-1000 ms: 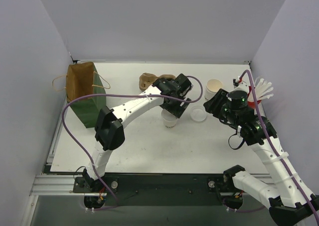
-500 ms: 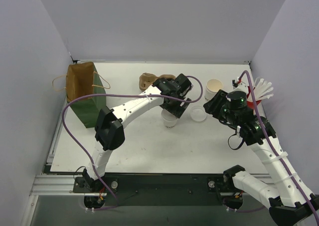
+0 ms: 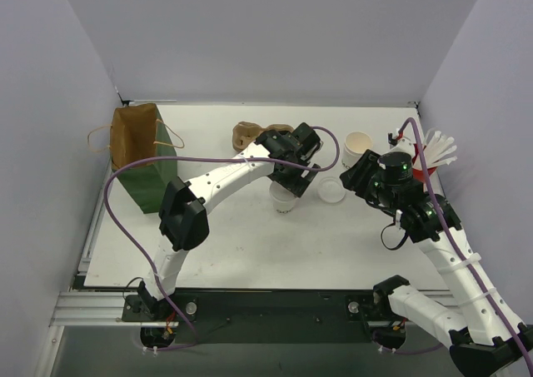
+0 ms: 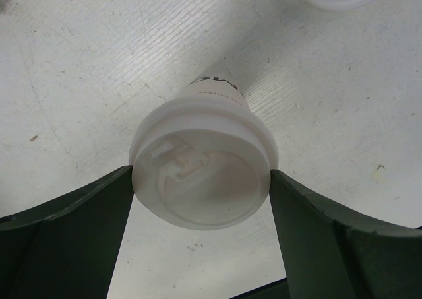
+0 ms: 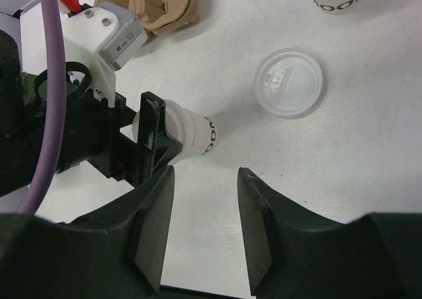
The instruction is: Pack the takeout coffee
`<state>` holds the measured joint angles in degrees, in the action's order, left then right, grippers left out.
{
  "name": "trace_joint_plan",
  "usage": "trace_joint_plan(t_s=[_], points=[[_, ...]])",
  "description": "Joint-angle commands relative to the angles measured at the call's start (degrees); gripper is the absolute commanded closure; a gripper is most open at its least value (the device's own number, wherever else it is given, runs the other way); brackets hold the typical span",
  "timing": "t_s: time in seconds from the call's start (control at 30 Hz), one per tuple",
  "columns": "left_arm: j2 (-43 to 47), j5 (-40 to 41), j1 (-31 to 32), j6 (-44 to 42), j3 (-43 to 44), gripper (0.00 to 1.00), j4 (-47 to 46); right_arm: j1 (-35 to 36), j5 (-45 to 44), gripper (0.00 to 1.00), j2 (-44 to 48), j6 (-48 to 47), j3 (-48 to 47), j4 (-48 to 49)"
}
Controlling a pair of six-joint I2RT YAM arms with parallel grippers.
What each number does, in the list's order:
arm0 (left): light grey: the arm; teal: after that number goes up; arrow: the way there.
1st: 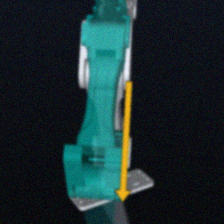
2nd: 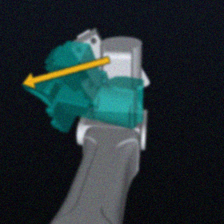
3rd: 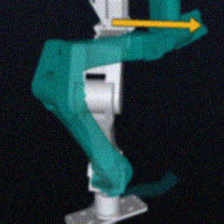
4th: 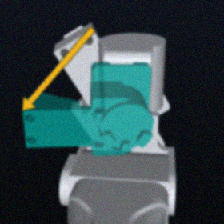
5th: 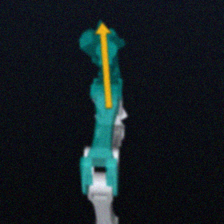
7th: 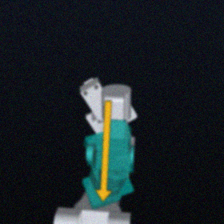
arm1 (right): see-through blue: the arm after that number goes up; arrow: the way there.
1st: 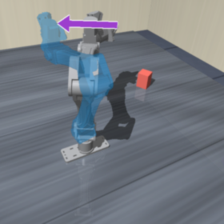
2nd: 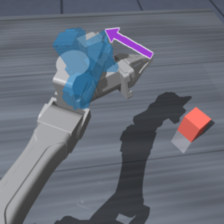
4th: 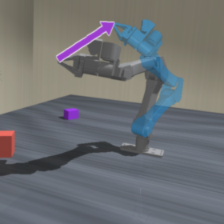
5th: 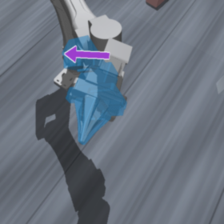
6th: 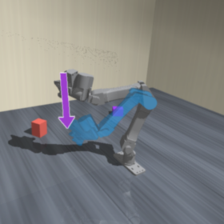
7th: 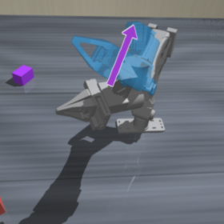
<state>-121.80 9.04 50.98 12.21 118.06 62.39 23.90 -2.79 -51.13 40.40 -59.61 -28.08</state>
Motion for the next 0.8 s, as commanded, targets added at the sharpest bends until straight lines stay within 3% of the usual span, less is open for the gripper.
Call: trace_joint_plan(t_s=[0.0,0.77], points=[[-0.5,0.8,0.3,-1.1,2.3,0.08,0.1,-0.5,-1.3,0.61,0.4,-0.6,0.4,0.0],[0.6,-0.5,-0.5,-1.0,0.2,0.04,-2.4,-0.4,-0.9,0.61,0.1,-0.8,0.0,-0.1]])
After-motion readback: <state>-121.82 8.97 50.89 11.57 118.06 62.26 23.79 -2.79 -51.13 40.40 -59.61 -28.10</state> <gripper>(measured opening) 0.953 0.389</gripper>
